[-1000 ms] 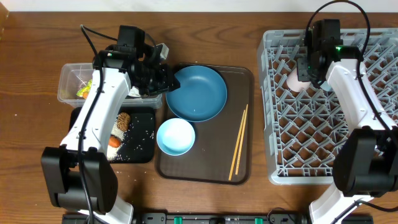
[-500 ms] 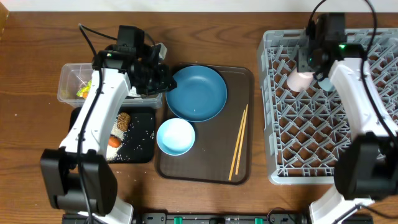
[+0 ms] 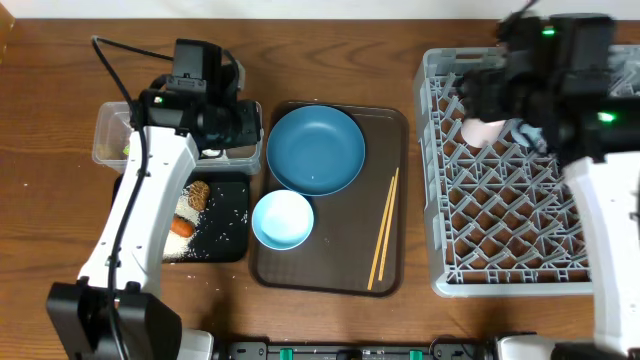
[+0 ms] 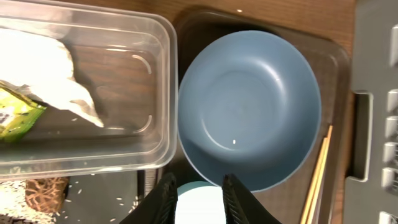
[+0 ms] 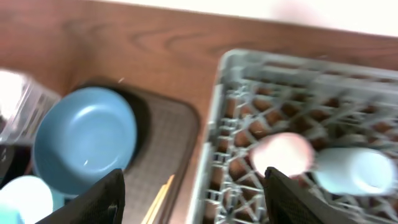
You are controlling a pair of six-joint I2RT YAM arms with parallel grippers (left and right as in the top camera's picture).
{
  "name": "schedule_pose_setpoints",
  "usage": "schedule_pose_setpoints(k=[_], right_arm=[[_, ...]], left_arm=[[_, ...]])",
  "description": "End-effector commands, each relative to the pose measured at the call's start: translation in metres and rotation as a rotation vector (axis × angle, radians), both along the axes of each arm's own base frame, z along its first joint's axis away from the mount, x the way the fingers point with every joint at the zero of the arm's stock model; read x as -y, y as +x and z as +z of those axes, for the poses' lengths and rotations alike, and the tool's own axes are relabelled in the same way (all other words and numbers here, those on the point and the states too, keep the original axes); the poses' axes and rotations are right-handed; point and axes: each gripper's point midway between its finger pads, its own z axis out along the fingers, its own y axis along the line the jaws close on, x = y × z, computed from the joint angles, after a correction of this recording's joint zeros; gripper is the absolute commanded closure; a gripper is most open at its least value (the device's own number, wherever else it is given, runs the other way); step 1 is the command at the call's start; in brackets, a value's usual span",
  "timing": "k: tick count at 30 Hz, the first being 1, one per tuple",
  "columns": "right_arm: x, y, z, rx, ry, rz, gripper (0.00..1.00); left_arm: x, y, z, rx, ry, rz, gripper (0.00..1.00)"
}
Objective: Sort waste into correct bins and load items into the dishwasher rack
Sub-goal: 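Move the right gripper left over the light-blue bowl on the brown tray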
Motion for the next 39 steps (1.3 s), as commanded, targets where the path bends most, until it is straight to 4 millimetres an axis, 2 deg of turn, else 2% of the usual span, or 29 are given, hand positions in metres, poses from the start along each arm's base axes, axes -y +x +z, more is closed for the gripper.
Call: schedule_pose_setpoints(k=[1,6,10,16,20,24,36,38,39], right_arm=[[-0.035,-0.003,-0.02,-0.053,0.015,0.082,0.36],[-0.082,0.001,-0.047,-0.096,0.002,0.187,0.36],[-0.116,0.001,-0.082,-0.163,-0.019,0.257,0.34],[-0.153,-0.008,-0.138,-0.278,-0.065,0.337,0.3],[-0.159,-0.008,-0.155,-0.308,-0.081,0.346,0.3],[-0.16,-0.006,-0.155,-0.305,-0.075,0.341,0.29],[-0.15,0.001,-0.156,-0.295,-0.101,0.288,0.27],[-0.154,-0.002,-0.155,-0.299,-0.085,0.302,0.2],[-0.157,-0.003,-0.155,-0.303,-0.071,0.313,0.11]], left_arm=[[0.0,0.0,-0.003,-0.008,0.022,0.008,0.74],[0.0,-0.003,-0.004,-0.023,0.024,0.008,0.74],[-0.001,-0.012,-0.008,-0.063,0.028,0.006,0.74],[-0.005,-0.05,-0.02,-0.225,0.053,0.001,0.74],[-0.003,-0.079,-0.024,-0.332,0.082,-0.051,0.74],[0.003,-0.093,-0.028,-0.376,0.098,-0.094,0.74],[0.006,-0.088,-0.031,-0.35,0.099,-0.102,0.74],[0.006,-0.088,-0.031,-0.35,0.099,-0.102,0.74],[0.006,-0.088,-0.031,-0.35,0.099,-0.102,0.74]])
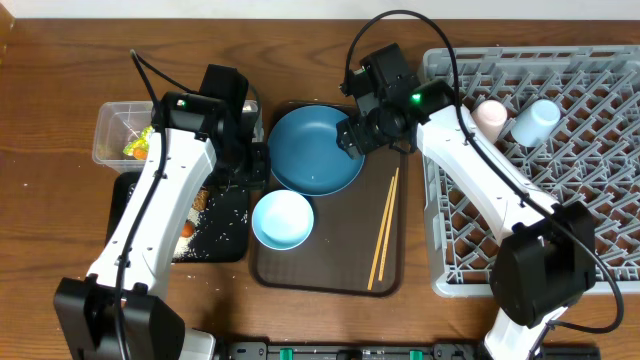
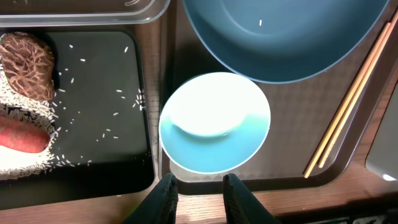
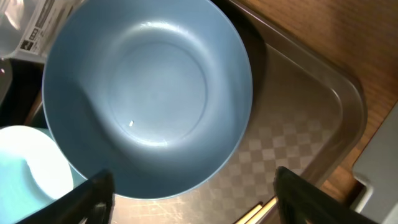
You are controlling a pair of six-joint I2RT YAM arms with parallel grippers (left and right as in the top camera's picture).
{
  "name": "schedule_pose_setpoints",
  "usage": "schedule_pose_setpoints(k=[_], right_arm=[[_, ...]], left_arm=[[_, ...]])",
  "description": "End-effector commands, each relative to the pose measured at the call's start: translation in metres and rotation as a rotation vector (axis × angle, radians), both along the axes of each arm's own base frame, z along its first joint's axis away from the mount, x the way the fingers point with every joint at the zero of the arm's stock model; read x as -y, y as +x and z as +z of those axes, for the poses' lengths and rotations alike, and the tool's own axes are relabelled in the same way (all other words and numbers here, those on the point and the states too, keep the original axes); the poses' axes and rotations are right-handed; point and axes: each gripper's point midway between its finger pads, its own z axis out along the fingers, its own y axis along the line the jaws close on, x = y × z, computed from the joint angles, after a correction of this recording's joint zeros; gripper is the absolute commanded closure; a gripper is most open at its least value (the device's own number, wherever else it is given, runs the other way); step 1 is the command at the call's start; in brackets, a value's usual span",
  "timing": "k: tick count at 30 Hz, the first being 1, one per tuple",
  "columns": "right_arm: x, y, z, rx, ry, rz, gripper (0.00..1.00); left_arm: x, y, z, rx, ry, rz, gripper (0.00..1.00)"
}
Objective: Sort waste into correct bins and load items into the dishwasher rack
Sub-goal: 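Move the right gripper left over the light-blue bowl on the brown tray, then lower the right gripper onto the light-blue bowl rim and grasp it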
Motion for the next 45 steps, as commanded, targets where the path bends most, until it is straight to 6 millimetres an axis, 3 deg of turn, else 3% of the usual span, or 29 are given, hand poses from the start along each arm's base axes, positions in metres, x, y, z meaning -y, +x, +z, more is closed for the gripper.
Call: schedule_pose_setpoints(k=[1,4,5,6,7,13,19,23,28,32,40,45], right_arm=[[-0.008,-0.005,0.004,-0.016,0.045,0.018,0.01],[-0.023,-0.015,0.008,-0.062,0.132,0.067,0.01],[-0.028,-0.019,0.01,-0.076,0.159,0.082,0.01],[-0.031,-0.021,0.011,-0.085,0.175,0.092,0.01],[-0.034,-0.024,0.012,-0.093,0.187,0.101,0.01],[-0.056,-0.044,0.011,-0.157,0.207,0.079,0.42],[-0.096,-0.092,0.005,-0.187,0.157,0.192,0.47],[-0.105,-0.114,-0.01,-0.126,0.001,0.169,0.47],[-0.108,-0.136,-0.031,-0.049,-0.142,0.158,0.48],[-0.107,-0.144,-0.044,-0.006,-0.195,0.145,0.49],[-0.094,-0.13,-0.047,0.011,-0.217,0.076,0.49],[-0.093,-0.13,-0.054,-0.017,-0.192,0.046,0.53]], left_arm=[[-0.002,0.0,-0.003,-0.008,0.009,-0.008,0.74],[-0.002,0.0,-0.003,-0.008,0.009,-0.008,0.73],[-0.002,-0.001,-0.003,-0.008,0.008,-0.008,0.54],[-0.002,-0.001,-0.003,-0.008,0.008,-0.008,0.48],[-0.002,0.0,-0.003,-0.008,0.009,-0.008,0.48],[-0.005,0.005,-0.003,0.009,0.006,0.005,0.48],[-0.011,0.01,-0.002,0.021,0.004,0.028,0.48],[-0.018,0.012,-0.002,0.023,0.006,0.052,0.48],[-0.048,0.018,-0.002,0.025,0.039,0.188,0.49],[-0.079,0.022,0.003,0.045,0.034,0.313,0.53],[-0.149,0.02,0.015,0.079,0.02,0.652,0.53],[-0.171,0.015,0.015,0.074,0.015,0.746,0.52]])
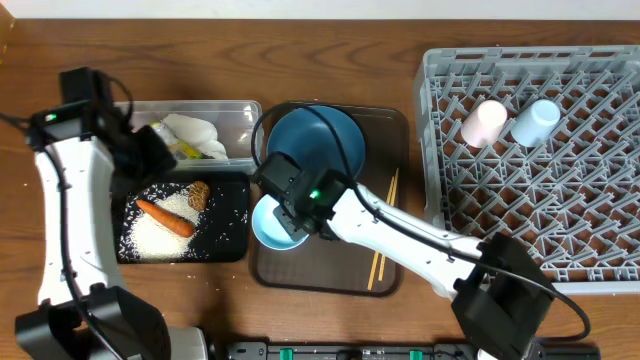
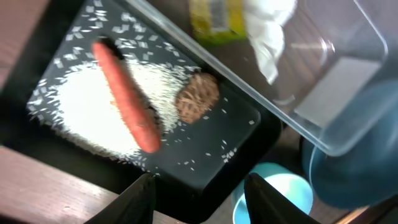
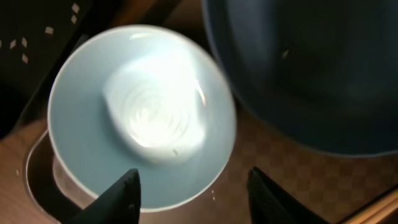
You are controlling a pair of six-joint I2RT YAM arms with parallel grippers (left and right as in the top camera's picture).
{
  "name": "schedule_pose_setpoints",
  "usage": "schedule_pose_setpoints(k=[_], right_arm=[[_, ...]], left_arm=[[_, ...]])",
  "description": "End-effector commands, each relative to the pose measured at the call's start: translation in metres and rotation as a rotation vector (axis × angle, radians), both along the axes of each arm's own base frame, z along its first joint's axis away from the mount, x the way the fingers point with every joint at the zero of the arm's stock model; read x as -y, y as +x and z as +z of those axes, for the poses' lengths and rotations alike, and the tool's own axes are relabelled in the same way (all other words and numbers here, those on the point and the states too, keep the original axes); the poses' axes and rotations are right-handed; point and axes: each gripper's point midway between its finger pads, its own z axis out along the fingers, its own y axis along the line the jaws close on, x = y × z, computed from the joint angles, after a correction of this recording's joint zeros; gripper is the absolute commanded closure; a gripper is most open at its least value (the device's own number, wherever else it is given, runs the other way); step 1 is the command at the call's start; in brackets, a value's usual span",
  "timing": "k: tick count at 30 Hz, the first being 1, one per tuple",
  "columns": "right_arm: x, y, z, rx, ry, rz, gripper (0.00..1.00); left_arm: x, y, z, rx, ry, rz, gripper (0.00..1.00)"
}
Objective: Sort waste into correct bins and load items into the dishwasher rack
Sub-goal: 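Lower the right gripper onto the light-blue bowl rim and grasp it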
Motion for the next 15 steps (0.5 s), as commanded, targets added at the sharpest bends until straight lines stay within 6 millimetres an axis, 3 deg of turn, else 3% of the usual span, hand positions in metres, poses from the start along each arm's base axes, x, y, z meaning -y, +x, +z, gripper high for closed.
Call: schedule_pose_setpoints(k=[1,4,6,15], right_arm=[[0.011,0.003,-0.007,-0.01,-0.01,-0.067,0.54],[0.015,0.003,-0.015,-0.025,-0.026,-0.082,0.55],[0.016,0.004,-0.019,-0.043,-0.026,-0.096,0.61],[0.023,0.005,-0.035,-0.235,0.061,-0.139,0.71]], left_arm=[[-0.01,-0.004,0.005,0.009,0.002,0.064,0.52],[-0.015,-0.005,0.005,0.011,0.003,0.082,0.51],[-0.016,-0.005,0.005,0.011,0.003,0.085,0.35],[-0.016,-0.005,0.005,0.011,0.003,0.084,0.34]])
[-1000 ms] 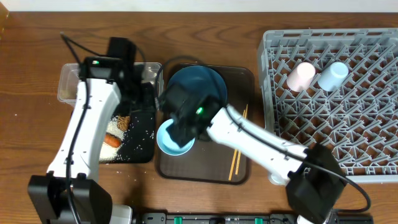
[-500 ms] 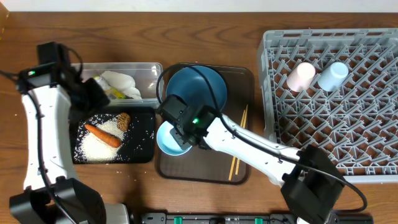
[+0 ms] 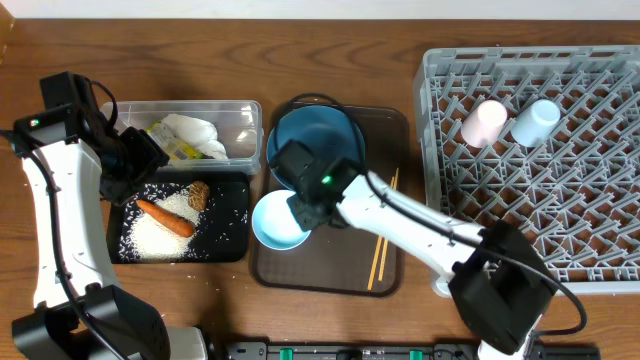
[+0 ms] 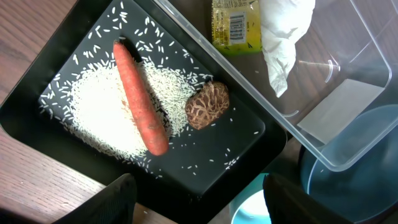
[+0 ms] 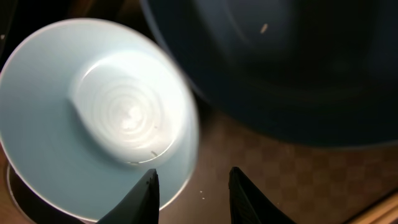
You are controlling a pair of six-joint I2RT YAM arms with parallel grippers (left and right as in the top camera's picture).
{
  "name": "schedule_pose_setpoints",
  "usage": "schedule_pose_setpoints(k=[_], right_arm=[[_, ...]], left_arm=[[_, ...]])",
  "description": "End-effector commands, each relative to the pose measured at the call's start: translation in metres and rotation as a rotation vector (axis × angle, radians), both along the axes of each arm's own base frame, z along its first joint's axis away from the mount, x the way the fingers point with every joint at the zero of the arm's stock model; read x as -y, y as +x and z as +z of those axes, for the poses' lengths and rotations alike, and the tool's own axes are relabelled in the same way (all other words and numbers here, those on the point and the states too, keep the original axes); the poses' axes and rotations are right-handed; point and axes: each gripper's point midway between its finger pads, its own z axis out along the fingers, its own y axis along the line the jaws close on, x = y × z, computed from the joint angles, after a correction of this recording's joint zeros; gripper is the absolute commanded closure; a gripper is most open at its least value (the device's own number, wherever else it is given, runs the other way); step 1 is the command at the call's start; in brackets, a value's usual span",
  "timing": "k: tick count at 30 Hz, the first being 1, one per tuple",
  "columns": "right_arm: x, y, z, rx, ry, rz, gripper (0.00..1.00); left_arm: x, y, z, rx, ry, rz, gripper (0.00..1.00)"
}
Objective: Sort waste into correct bins and load items into the dishwasher rack
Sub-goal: 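Lower the right gripper onto the light-blue bowl rim and grasp it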
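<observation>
A small light-blue bowl [image 3: 277, 221] and a large dark-blue bowl [image 3: 315, 145] sit on the brown tray [image 3: 390, 270] beside a pair of chopsticks [image 3: 383, 240]. My right gripper [image 5: 193, 196] is open, its fingers straddling the small bowl's [image 5: 106, 124] right rim, with the large bowl [image 5: 292, 68] just beyond. My left gripper [image 4: 196, 202] hangs open above the black tray [image 4: 81, 68], which holds rice, a carrot [image 4: 140, 115] and a mushroom [image 4: 208, 106]. The clear bin [image 3: 240, 115] holds a wrapper [image 4: 233, 25] and a white napkin [image 4: 283, 31].
The grey dishwasher rack [image 3: 600, 240] stands at the right with a pink cup [image 3: 480, 122] and a light-blue cup [image 3: 535, 120] at its back. The black tray [image 3: 230, 240] lies against the brown tray's left side, in front of the clear bin.
My right gripper has narrowed and shifted onto the small bowl's right rim. My left gripper has opened wider and backed off a little to the left of the black tray.
At first my right gripper was over the rack by the cups and my left over the clear bin and large bowl. Then the right hung above the large bowl, the left above the small bowl. Later the right stood over the small bowl, now straddling its rim; the left went over the black tray.
</observation>
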Motion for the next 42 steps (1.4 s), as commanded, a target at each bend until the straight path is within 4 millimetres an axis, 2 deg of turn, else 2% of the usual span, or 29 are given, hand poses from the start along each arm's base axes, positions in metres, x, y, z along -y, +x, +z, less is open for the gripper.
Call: schedule_pose_setpoints(k=[1,4,10,12,13,16,19,24,32,35,36,42], right_arm=[[0.001,-0.009,-0.018,-0.147,0.05,-0.025,0.71],[0.001,-0.013,-0.025,-0.217,0.074,-0.032,0.72],[-0.003,-0.021,-0.026,-0.237,0.08,-0.018,0.74],[-0.004,-0.023,-0.026,-0.238,0.078,-0.018,0.74],[-0.005,-0.023,-0.026,-0.238,0.077,-0.017,0.75],[-0.004,-0.023,-0.026,-0.238,0.077,-0.019,0.79],[-0.004,-0.023,-0.026,-0.237,0.077,-0.02,0.89],[-0.004,-0.022,-0.026,-0.235,0.076,-0.019,0.99],[-0.004,-0.021,-0.026,-0.23,0.073,-0.027,0.98],[-0.003,-0.021,-0.027,-0.231,0.07,-0.035,0.86],[-0.003,-0.021,-0.027,-0.232,0.068,-0.039,0.85],[-0.003,-0.022,-0.029,-0.234,0.061,-0.036,0.94]], left_arm=[[-0.002,-0.002,0.004,0.01,0.01,0.008,0.33],[-0.002,-0.002,0.004,0.01,0.01,0.008,0.33],[-0.002,-0.002,0.004,0.01,0.01,0.008,0.32],[-0.002,-0.002,0.004,0.01,0.01,0.008,0.06],[-0.002,-0.002,0.004,0.01,0.01,0.008,0.02],[-0.002,-0.002,0.004,0.01,0.01,0.008,0.02],[-0.002,-0.002,0.004,0.01,0.01,0.008,0.02],[-0.002,-0.002,0.004,0.01,0.01,0.008,0.02],[-0.002,-0.002,0.004,0.01,0.01,0.008,0.02],[-0.002,-0.002,0.004,0.01,0.01,0.008,0.02],[-0.002,-0.002,0.004,0.01,0.01,0.008,0.02],[-0.002,-0.002,0.004,0.01,0.01,0.008,0.02]])
